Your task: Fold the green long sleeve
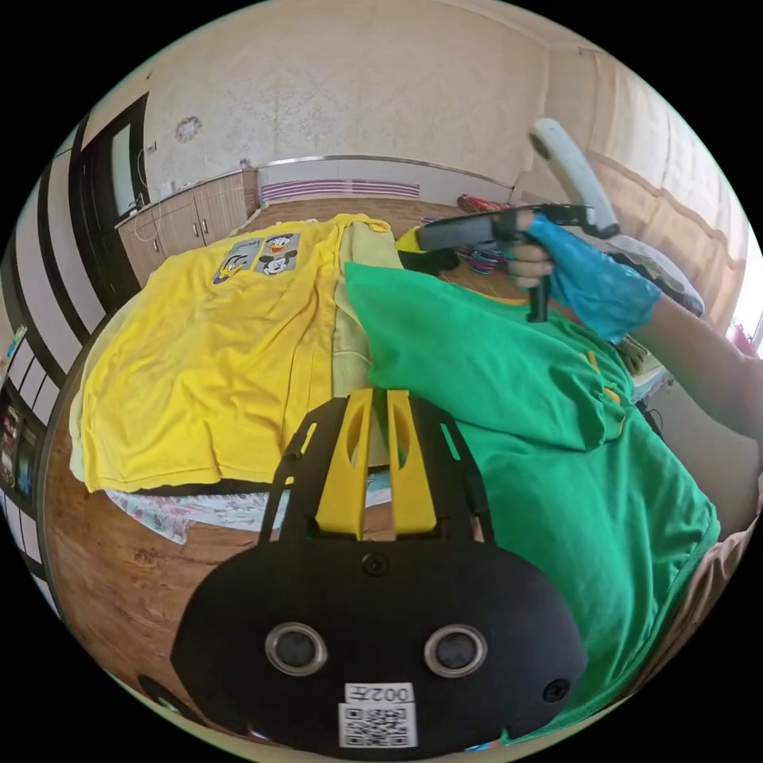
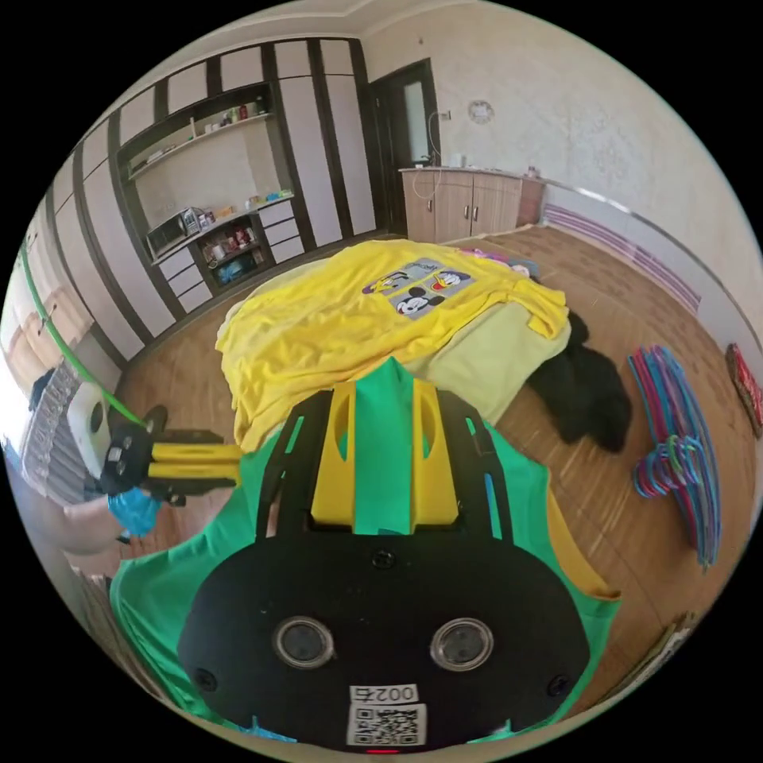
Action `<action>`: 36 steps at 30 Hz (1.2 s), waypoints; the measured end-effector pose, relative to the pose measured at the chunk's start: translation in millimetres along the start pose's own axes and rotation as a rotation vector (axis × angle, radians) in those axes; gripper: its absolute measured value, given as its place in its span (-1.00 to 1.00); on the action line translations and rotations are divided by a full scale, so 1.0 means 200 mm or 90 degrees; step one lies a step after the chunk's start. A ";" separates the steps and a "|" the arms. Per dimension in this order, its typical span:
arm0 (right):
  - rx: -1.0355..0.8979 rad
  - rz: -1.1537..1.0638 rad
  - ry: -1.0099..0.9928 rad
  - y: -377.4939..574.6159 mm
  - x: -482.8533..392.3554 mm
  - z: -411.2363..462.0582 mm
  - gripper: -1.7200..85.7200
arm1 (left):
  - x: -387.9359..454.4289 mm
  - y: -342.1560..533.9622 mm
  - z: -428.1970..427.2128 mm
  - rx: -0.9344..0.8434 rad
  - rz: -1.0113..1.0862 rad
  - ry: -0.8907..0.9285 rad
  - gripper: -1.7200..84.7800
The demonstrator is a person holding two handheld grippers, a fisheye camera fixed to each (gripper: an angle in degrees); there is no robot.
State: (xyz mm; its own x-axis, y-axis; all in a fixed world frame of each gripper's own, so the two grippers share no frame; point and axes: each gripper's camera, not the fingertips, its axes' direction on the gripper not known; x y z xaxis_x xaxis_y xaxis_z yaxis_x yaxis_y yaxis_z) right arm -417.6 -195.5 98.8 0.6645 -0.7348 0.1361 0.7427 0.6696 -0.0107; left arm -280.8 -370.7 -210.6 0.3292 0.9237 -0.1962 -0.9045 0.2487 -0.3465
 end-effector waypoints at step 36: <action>-0.030 0.089 0.273 0.29 0.79 -0.17 -0.78 | -0.14 -0.32 0.14 0.003 -0.032 -0.040 -0.97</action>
State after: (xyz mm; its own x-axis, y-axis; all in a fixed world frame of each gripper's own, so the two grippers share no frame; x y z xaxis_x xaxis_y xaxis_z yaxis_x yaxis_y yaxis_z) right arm -267.1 -277.4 87.0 0.7254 -0.6234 -0.2917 0.6403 0.7667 -0.0463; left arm -239.3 -405.5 -157.5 0.3560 0.9267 -0.1207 -0.8887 0.2957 -0.3503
